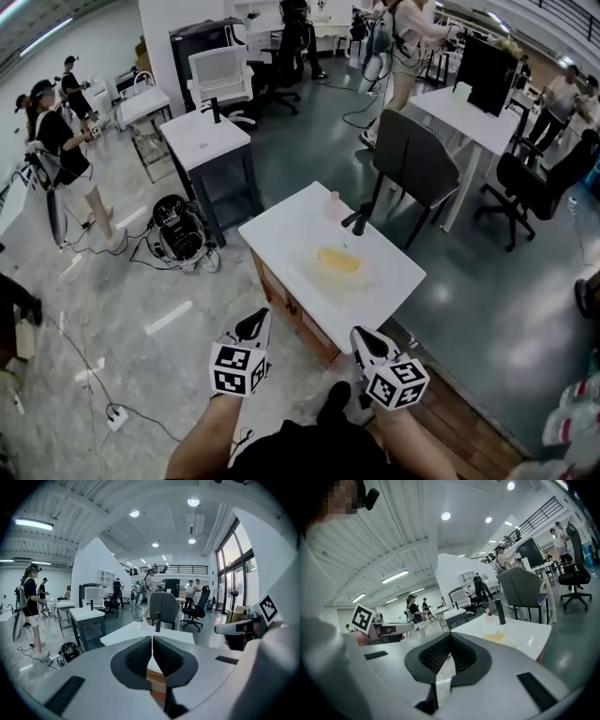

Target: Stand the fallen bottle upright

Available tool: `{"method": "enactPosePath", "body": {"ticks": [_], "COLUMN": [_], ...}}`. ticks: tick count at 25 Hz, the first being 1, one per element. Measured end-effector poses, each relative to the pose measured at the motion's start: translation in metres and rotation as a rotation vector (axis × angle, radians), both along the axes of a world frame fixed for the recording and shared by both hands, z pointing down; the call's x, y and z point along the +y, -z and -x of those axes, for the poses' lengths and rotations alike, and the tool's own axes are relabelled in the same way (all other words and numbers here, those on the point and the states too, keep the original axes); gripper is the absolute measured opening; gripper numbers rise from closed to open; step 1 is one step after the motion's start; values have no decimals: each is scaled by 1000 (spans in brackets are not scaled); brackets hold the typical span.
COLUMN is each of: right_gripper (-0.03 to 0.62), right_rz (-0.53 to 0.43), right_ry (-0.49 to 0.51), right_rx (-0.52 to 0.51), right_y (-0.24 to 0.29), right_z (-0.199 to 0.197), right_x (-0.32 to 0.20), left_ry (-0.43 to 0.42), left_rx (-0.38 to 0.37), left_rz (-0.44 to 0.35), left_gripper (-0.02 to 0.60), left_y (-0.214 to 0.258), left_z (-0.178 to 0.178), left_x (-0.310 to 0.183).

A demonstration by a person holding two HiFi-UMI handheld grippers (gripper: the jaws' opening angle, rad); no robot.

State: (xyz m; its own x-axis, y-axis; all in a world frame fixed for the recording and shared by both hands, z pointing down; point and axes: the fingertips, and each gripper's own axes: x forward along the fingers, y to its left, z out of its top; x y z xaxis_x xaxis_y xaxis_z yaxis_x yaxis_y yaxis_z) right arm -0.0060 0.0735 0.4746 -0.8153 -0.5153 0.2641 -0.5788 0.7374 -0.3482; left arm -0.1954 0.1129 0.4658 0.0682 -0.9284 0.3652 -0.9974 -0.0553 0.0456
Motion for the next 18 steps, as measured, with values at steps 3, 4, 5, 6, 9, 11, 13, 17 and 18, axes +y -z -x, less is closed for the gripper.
{"method": "enactPosePath", "body": {"ticks": [3,4,5,6,9,11,13,17,18], "right_gripper": [14,14,14,14,14,14,14,14,14], "right_rz": [-12,-12,-9,-5,4,15,32,43,46], "right_ry": [13,13,12,11,7,-5,-24,-59,-72], "right_rx": [7,7,6,6,15,26,34,55,62], "right_y": [5,7,8,10,8,2,-5,-15,-17], "right_z": [-13,-18,-24,-29,-41,-46,-49,-45,-44], "right_x": [-66,-86,-105,-122,-162,-184,-200,-225,-232], "left_ry": [-6,-8,-10,-13,-35,-57,-84,-121,-130], "left_rx": [-14,-19,-23,-25,-48,-58,-48,-28,-21], "left_rz": [18,23,26,29,38,45,55,70,73], "left_gripper": [23,23,23,23,23,23,23,23,23], "left_y": [0,2,3,5,5,2,-4,-19,-22], "left_z": [-16,-22,-27,-33,-49,-57,-62,-58,-55], "left_x": [-62,-81,-99,-115,-155,-174,-190,-218,-225]}}
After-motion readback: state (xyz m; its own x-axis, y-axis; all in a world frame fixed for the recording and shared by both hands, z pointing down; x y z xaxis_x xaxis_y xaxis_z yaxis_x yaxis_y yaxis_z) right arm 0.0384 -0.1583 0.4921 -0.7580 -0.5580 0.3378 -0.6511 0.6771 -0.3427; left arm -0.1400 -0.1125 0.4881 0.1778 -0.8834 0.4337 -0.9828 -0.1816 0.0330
